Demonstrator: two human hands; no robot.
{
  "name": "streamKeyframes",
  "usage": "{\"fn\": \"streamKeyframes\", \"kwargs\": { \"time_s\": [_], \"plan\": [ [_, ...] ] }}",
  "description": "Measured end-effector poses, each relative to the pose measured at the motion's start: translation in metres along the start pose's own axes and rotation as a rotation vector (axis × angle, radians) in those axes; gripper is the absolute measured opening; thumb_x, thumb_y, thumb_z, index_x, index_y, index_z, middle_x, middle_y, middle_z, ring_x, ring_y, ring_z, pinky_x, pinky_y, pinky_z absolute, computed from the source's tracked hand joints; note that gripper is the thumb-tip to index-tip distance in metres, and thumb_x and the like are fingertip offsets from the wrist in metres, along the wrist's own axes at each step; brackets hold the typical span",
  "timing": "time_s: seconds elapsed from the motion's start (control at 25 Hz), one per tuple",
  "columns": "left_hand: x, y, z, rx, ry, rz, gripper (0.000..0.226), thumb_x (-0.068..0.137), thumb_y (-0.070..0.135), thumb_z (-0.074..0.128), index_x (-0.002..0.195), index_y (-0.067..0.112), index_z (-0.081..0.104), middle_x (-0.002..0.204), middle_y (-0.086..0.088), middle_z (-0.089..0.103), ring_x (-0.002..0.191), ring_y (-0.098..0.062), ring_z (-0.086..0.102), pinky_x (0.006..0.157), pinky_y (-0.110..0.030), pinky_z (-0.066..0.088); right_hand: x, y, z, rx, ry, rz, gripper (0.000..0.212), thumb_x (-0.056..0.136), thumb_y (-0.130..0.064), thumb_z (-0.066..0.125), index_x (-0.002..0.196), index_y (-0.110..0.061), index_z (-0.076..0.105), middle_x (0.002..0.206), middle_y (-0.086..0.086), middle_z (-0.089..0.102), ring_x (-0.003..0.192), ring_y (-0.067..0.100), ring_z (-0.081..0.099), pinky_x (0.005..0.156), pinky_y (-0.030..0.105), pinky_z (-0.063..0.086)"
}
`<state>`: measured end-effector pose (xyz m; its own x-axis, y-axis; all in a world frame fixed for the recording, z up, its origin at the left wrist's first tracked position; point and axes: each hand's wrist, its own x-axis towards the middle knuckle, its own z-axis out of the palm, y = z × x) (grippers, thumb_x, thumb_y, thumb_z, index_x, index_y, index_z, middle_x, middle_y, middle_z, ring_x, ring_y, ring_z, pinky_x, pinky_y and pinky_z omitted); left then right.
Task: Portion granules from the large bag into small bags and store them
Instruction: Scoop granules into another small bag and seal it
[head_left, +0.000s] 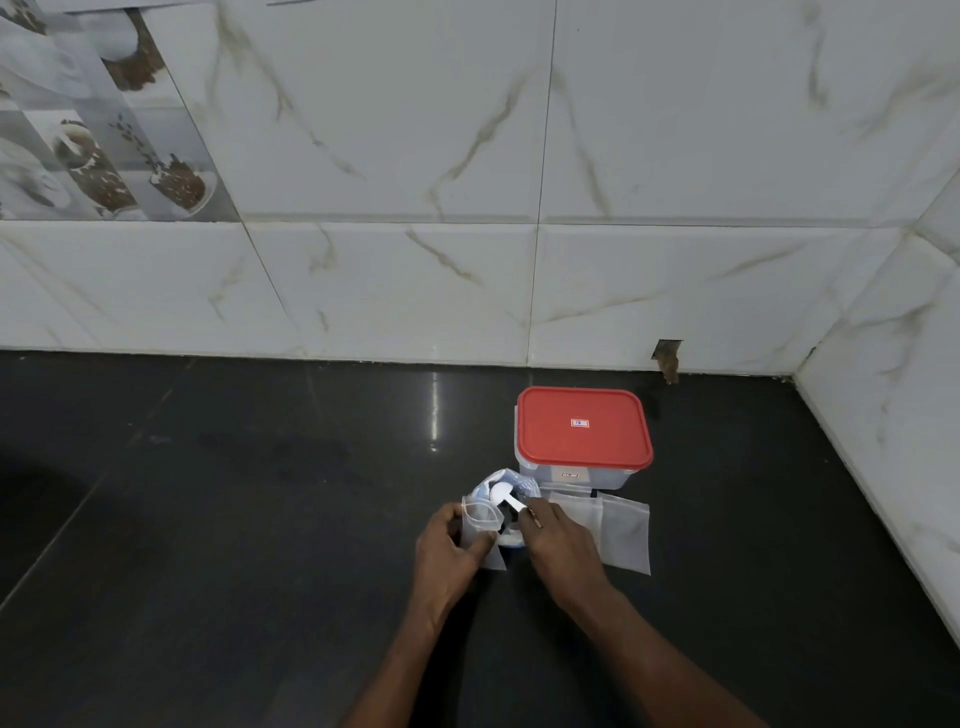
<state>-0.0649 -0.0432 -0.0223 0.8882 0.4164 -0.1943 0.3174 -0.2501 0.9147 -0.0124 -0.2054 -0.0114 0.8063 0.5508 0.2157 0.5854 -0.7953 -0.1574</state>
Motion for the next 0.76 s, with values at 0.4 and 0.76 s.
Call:
{"fn": "streamKeyframes", "kwargs": {
  "time_s": [0.4, 0.76],
  "plan": [
    [0.003, 0.003, 0.001, -0.008, -0.002, 0.018, 0.028, 0.082, 0.018, 0.08, 0.106, 0.025, 0.068, 0.098, 0.012, 0.076, 0.087, 0.008, 0.069, 0.079, -0.016, 0.056, 0.018, 0.002, 0.003, 0.089, -0.068, 0.086, 0.031, 0.052, -0.003, 0.088, 0.074, -0.012, 0.068, 0.072, 0.004, 0.063, 0.052, 0.015, 0.059, 0.042, 0.02, 0.042],
    [0.008, 0.001, 0.001, -0.057, 0.0, -0.004, 0.026, 0.084, 0.014, 0.078, 0.1, 0.031, 0.067, 0.094, 0.013, 0.076, 0.089, 0.004, 0.071, 0.077, -0.013, 0.054, 0.016, -0.001, 0.002, 0.066, -0.144, 0.106, 0.026, 0.065, -0.008, 0.083, 0.087, -0.008, 0.071, 0.086, 0.009, 0.068, 0.057, 0.02, 0.064, 0.047, 0.027, 0.051]
  ]
}}
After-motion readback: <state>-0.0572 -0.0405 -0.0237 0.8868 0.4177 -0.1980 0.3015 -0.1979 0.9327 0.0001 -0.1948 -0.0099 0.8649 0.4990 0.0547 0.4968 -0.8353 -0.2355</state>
